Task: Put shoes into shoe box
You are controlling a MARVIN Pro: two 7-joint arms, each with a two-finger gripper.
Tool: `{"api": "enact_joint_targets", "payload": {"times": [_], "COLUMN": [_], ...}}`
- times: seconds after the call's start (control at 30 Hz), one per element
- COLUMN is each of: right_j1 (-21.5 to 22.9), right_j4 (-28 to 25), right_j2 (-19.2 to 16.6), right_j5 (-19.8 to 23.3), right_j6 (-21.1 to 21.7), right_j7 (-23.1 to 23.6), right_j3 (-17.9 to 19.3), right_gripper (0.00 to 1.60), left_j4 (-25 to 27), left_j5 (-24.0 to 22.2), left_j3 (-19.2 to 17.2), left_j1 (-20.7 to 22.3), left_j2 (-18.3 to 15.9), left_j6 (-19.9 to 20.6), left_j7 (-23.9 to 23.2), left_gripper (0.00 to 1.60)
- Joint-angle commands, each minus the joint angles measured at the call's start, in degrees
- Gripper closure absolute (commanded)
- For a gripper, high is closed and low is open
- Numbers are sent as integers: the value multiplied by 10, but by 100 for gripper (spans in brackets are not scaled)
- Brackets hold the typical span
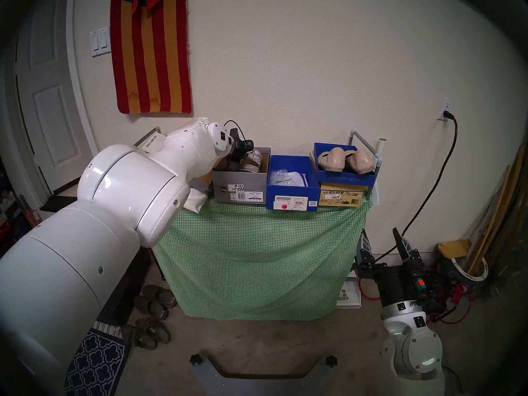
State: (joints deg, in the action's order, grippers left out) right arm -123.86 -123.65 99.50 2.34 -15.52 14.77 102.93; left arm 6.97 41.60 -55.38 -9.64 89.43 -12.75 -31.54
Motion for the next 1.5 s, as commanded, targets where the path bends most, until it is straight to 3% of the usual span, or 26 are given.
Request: {"api": "enact_joint_targets", "payload": {"times": [0.0, 0.17, 0.6, 0.97, 1.1, 1.33, 1.47], "right_j1": [1, 1, 1, 1, 1, 2, 2], "right_j4": [-1, -1, -1, -1, -1, -1, -1], "right_j2": [0, 0, 1, 0, 0, 0, 1], "right_j5": [0, 0, 0, 0, 0, 0, 0], "right_j6": [0, 0, 0, 0, 0, 0, 0], "right_j7": [-1, 0, 1, 2, 2, 1, 2], "right_j3": [-1, -1, 0, 0, 0, 0, 0], "right_gripper": [0, 0, 0, 0, 0, 0, 0], "left_j4": [-6, -6, -5, 2, 7, 14, 14], "left_j5": [1, 18, 47, 60, 48, 26, -5], "left_j3": [4, 20, 55, 67, 53, 20, -20], "left_j1": [-17, -8, 75, 119, 127, 106, 110], "left_j2": [6, -2, -49, -60, -61, -48, -59], "left_j6": [-7, -22, -102, -131, -124, -85, -50], "left_j7": [-23, -50, -168, -230, -217, -135, -93], "left_gripper": [0, 0, 0, 0, 0, 0, 0]}}
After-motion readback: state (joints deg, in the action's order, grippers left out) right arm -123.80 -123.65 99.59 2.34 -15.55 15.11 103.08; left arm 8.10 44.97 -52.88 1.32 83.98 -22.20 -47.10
